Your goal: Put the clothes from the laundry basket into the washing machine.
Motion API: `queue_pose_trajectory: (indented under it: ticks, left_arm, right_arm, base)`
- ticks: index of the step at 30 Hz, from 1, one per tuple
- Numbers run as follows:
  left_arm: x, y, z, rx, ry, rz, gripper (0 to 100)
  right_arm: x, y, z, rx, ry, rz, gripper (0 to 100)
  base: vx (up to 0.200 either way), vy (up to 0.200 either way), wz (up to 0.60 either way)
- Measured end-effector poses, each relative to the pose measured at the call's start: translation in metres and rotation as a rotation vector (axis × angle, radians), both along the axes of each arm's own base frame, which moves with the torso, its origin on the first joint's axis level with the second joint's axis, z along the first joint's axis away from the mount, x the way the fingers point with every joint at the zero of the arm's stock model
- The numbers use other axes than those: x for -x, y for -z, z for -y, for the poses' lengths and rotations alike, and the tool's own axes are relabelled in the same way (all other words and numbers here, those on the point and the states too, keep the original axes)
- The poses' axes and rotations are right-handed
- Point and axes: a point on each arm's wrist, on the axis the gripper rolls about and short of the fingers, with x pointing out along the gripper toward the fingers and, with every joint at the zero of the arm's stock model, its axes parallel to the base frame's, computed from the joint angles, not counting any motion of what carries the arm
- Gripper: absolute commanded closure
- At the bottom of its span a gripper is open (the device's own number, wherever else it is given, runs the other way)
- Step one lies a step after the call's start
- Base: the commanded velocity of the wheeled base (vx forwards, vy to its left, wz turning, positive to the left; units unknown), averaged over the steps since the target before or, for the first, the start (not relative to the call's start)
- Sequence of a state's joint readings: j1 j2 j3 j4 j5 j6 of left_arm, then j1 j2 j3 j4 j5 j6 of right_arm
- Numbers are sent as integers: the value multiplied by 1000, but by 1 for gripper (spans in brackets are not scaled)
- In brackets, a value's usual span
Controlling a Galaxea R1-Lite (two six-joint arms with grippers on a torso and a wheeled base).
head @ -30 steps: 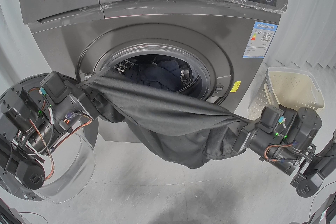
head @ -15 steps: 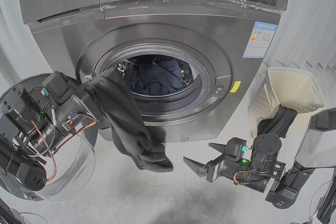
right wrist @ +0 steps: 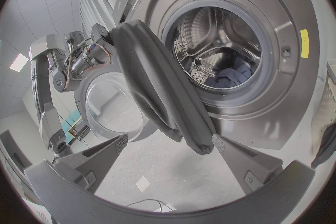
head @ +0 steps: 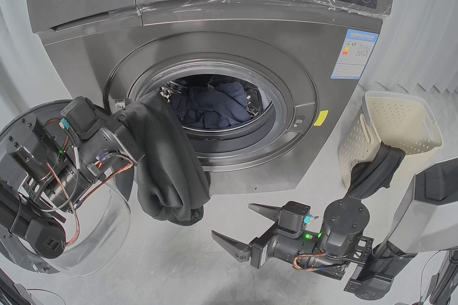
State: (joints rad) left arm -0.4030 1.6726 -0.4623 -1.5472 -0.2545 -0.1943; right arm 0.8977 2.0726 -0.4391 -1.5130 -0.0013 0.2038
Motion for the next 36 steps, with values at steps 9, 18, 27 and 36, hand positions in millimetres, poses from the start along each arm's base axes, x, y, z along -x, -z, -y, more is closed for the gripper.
queue_pose_trajectory:
  ticks: [9, 18, 27, 36]
  left_arm:
    - [-6, 5, 5, 4, -23, -18, 100]
    - [-13, 8, 11, 12, -46, -28, 100]
    - [-16, 8, 14, 16, -49, -28, 100]
    - [-15, 8, 16, 17, -44, -27, 100]
  right_arm:
    - [-11, -14, -33, -90, -40, 76, 0]
    - [-16, -9, -71, -126, -94, 117, 0]
    - [-36, -1, -102, -150, -95, 159, 0]
    - [-53, 10, -118, -157, -75, 172, 0]
  base:
    - [0, 0, 0]
    - [0, 0, 0]
    - [0, 0, 0]
    - [0, 0, 0]
